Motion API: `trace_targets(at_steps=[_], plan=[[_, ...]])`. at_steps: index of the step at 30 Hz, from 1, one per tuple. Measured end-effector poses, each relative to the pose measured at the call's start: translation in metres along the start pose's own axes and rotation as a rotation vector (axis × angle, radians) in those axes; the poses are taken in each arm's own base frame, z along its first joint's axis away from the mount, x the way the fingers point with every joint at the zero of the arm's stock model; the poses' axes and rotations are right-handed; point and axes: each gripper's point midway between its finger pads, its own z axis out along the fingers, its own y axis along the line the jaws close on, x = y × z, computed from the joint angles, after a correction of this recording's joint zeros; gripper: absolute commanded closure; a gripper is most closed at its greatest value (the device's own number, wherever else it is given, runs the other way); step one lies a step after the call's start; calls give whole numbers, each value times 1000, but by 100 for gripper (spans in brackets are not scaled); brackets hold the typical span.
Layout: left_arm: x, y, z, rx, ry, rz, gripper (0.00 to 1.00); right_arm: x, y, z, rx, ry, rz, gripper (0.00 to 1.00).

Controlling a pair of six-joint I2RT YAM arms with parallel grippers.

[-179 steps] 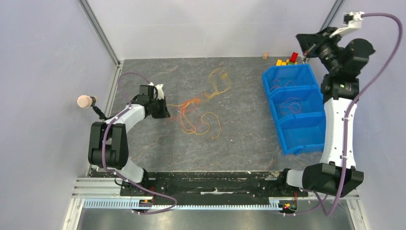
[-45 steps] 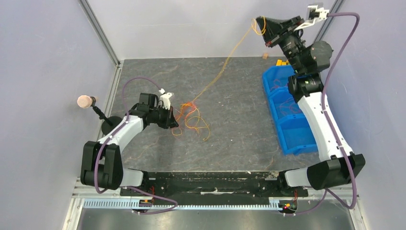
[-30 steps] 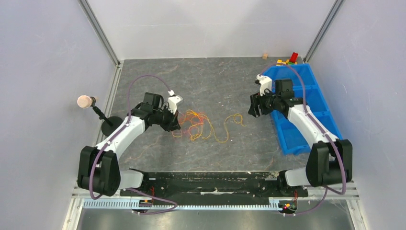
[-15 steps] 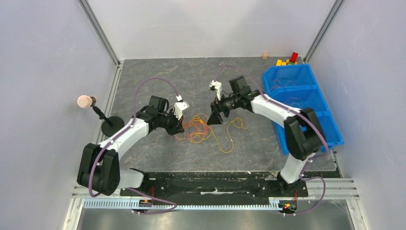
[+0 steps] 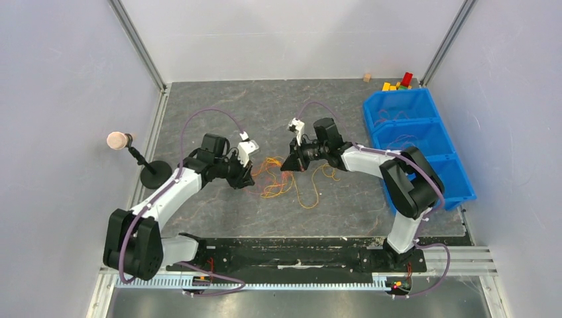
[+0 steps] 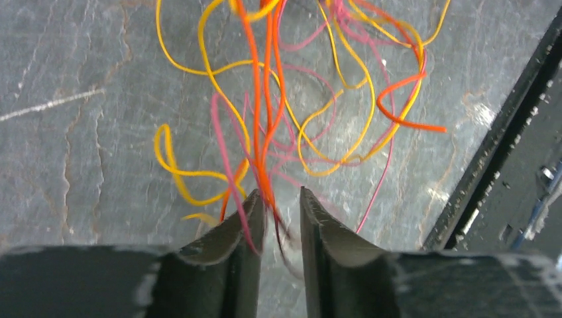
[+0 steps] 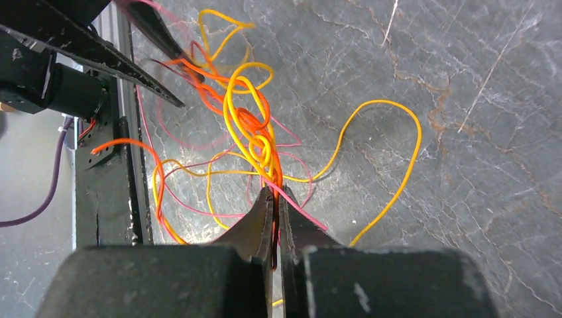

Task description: Untangle the cables

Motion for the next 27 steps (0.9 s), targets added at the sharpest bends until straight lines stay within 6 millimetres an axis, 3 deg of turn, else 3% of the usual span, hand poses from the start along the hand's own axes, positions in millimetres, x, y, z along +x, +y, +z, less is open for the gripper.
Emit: trace_targets(at_steps=[3, 5, 7, 10, 12, 14, 18, 22, 27], plan=[[4, -1, -17, 0, 15, -52, 55, -13, 10, -10, -1, -27, -38, 100], [-8, 6, -35, -24, 4, -93, 52, -28, 21, -19, -2, -52, -89, 100], [-40, 15, -56, -46, -52, -83, 51, -44, 29, -27, 1, -65, -132, 100], [-104, 13, -85, -39, -184, 15, 57, -57, 33, -34, 18, -65, -182, 100], [-141, -2, -98, -6, -260, 103, 63, -56, 35, -38, 30, -50, -202, 100], [-156, -24, -99, 57, -288, 165, 68, -52, 36, -41, 38, -32, -206, 100], [-148, -51, -83, 161, -257, 219, 76, -44, 40, -43, 37, 1, -200, 100], [-132, -60, -69, 200, -222, 266, 80, -42, 45, -44, 30, 22, -196, 100], [-129, -71, -60, 231, -219, 361, 82, -42, 54, -41, 12, 40, -192, 100]])
